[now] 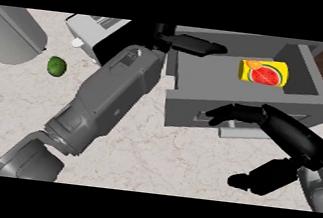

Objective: Pick up the cup, place it into the drawer and close the drawer

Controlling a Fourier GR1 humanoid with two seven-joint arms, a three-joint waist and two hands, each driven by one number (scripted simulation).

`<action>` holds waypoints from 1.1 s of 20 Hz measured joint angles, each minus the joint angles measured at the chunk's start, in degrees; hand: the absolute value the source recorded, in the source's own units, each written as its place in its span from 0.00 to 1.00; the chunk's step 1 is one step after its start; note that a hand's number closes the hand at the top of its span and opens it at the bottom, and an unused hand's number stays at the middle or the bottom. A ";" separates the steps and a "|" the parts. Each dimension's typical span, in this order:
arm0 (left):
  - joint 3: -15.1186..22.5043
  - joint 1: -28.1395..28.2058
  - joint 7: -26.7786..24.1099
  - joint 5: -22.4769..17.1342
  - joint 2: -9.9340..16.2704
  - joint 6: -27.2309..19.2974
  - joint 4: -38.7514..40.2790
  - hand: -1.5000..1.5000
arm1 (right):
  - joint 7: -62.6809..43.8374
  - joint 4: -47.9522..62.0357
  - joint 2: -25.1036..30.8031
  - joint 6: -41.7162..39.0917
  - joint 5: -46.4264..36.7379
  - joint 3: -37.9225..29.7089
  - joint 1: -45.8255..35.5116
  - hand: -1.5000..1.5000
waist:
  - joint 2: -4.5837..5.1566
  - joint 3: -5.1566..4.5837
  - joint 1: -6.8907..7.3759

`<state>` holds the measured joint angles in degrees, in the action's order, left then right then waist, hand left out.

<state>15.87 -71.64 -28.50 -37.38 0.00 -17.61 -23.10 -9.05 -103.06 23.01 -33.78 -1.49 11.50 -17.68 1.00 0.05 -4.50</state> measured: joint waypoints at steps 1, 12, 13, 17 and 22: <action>-0.14 0.08 -0.16 -0.52 0.00 0.20 -0.25 0.00 | 0.85 1.22 -0.57 1.32 -3.13 1.19 0.39 0.00 | -0.04 0.01 0.60; -1.49 8.01 -2.71 -1.75 2.49 4.17 -5.89 0.00 | 13.82 30.55 -3.92 11.31 -24.22 8.83 -4.05 1.00 | -0.58 0.03 6.77; -1.61 9.28 -2.95 -1.86 2.90 4.68 -6.70 0.00 | 15.29 34.06 -4.11 12.17 -25.17 8.67 -5.17 1.00 | -0.57 0.04 7.09; -1.33 13.03 -3.03 -1.80 4.54 6.77 -9.80 0.00 | 20.44 47.11 -5.66 17.09 -28.13 6.70 -11.06 1.00 | -0.64 -0.17 8.65; -1.14 16.89 -2.03 -2.15 6.69 9.00 -13.87 0.00 | 26.68 59.39 -6.13 20.88 -27.32 1.33 -19.36 1.00 | -0.11 0.06 10.44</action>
<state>14.73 -54.75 -30.53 -39.53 6.69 -8.61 -36.97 17.64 -43.67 16.88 -12.90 -28.81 12.83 -37.04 0.89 0.11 5.94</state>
